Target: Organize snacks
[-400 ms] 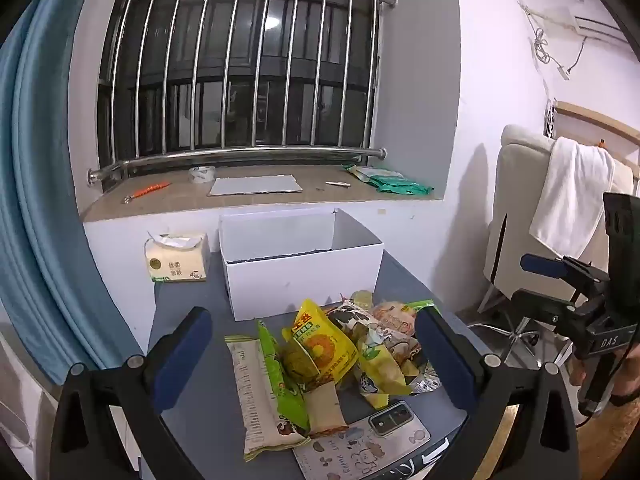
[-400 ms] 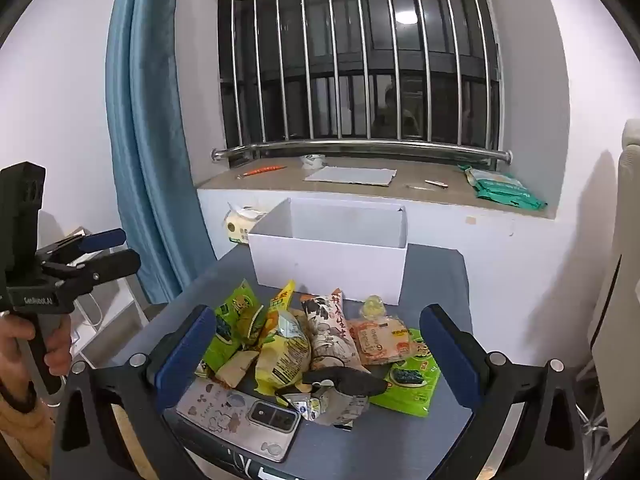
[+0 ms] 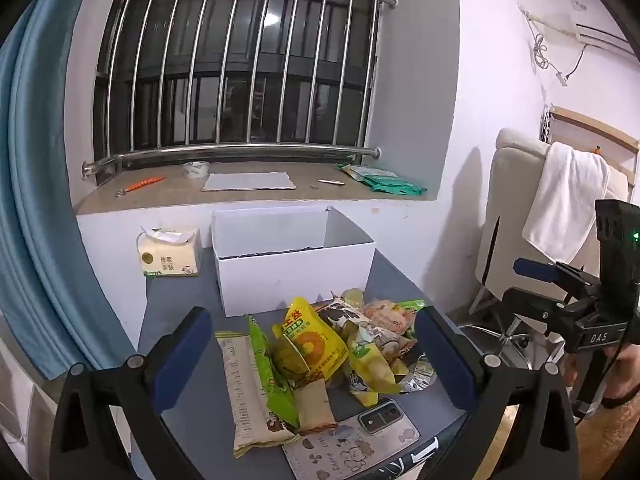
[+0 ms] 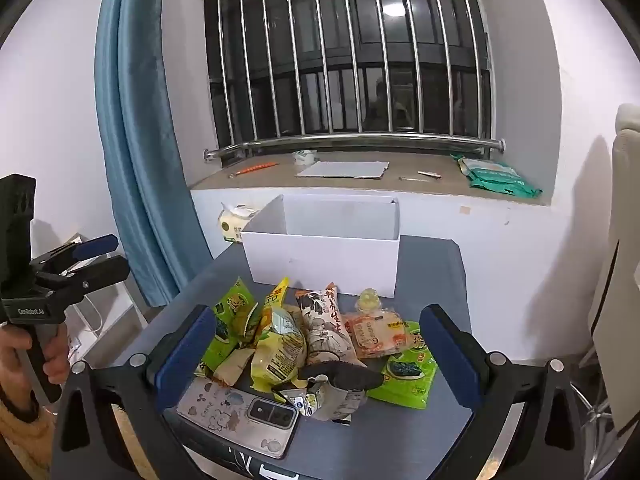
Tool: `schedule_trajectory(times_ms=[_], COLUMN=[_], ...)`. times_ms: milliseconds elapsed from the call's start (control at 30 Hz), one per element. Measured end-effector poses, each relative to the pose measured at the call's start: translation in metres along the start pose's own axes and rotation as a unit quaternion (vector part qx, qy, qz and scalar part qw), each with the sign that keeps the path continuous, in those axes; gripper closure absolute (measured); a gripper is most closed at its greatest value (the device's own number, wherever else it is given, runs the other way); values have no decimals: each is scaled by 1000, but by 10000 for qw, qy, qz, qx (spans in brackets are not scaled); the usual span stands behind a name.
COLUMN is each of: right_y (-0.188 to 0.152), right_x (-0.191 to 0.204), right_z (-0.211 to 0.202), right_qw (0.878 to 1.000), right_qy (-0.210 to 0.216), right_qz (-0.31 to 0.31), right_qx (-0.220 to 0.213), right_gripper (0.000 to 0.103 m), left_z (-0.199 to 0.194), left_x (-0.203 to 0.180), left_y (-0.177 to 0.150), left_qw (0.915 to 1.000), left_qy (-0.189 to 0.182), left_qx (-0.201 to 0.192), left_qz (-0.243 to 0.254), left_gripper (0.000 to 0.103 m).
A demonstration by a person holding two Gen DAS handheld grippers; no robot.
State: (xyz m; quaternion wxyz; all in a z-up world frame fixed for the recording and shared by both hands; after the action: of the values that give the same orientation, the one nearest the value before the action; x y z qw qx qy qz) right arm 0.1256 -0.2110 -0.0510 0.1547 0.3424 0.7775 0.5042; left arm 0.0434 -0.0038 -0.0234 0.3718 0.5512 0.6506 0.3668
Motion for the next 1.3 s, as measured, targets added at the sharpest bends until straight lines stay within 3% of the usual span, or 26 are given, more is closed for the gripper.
schedule_trajectory(times_ms=[67, 133, 1300], right_y=[-2, 2, 1], right_x=[21, -22, -20], right_z=[4, -6, -7], right_qw=[10000, 9998, 9997], right_qy=[-5, 119, 114], right_qz=[-9, 167, 201], right_qx=[-1, -11, 60], right_gripper=[0, 0, 0], left_z=[0, 0, -3], left_x=[0, 1, 3], left_y=[0, 0, -2], left_qw=[10000, 10000, 10000], left_qy=[5, 18, 71], left_qx=[-8, -10, -8], left_qz=[7, 8, 51], left_gripper=[0, 0, 0])
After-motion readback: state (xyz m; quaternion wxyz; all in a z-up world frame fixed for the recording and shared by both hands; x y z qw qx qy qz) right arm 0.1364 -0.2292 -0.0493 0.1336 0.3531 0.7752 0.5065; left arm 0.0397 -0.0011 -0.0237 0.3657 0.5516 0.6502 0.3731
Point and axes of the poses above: each gripper's, at about its wrist camera, not at the fingertips, and z roughly the way its jaws point, x to its left, y to its top, the point moved 5 cm from there along z, roughly the way its jaws point, and after that the axes turned 5 degrees about y, right-handed, at the moved point
